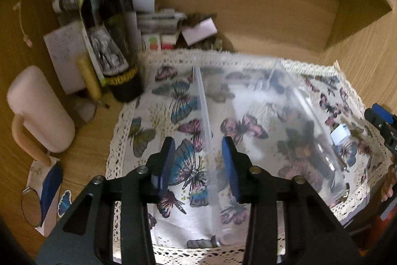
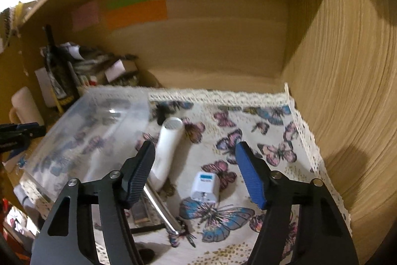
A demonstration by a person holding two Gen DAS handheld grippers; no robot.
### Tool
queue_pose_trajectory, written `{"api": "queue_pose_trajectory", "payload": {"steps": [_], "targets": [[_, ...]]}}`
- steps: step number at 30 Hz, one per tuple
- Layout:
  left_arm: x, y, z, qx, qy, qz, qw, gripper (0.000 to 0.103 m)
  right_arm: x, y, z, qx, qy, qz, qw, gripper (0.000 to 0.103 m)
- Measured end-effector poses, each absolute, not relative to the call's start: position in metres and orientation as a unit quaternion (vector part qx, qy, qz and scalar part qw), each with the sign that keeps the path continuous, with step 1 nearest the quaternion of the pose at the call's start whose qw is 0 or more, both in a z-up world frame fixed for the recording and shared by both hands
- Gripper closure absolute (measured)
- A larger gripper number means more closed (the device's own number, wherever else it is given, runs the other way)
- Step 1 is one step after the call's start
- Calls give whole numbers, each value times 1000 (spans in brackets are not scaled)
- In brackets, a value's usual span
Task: Organize rigid objects
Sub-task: 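Grasp the clear plastic box rim with the left tool while the right tool grasps the white adapter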
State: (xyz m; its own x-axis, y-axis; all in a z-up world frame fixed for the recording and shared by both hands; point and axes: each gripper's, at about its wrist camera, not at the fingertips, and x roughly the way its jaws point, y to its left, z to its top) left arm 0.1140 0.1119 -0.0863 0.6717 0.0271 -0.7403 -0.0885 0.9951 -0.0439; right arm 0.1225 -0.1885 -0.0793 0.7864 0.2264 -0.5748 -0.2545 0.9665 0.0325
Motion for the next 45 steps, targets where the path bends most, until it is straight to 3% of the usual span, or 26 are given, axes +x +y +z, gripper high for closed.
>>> {"api": "queue_pose_trajectory", "payload": {"steps": [4,11,16,19,23,45], "targets": [[121,114,-93,-35,429,21,902,65,133,-191,-89,-24,329,116,937,42],[135,108,-103,-32,474,-1,880,85,151,-192,-107,-28,372,103,922,43],[140,103,-106,-34,485,-6,874,94,162,-193,-122,-22,407,109,907,43],[140,101,-108,-29,490,-4,871,94,165,-192,-131,-15,429,122,895,47],[140,100,-108,-25,490,-1,871,94,170,-191,-146,-11,458,127,880,69],[139,101,-108,-24,488,-1,872,94,167,-121,-69,-50,341,237,908,69]]}}
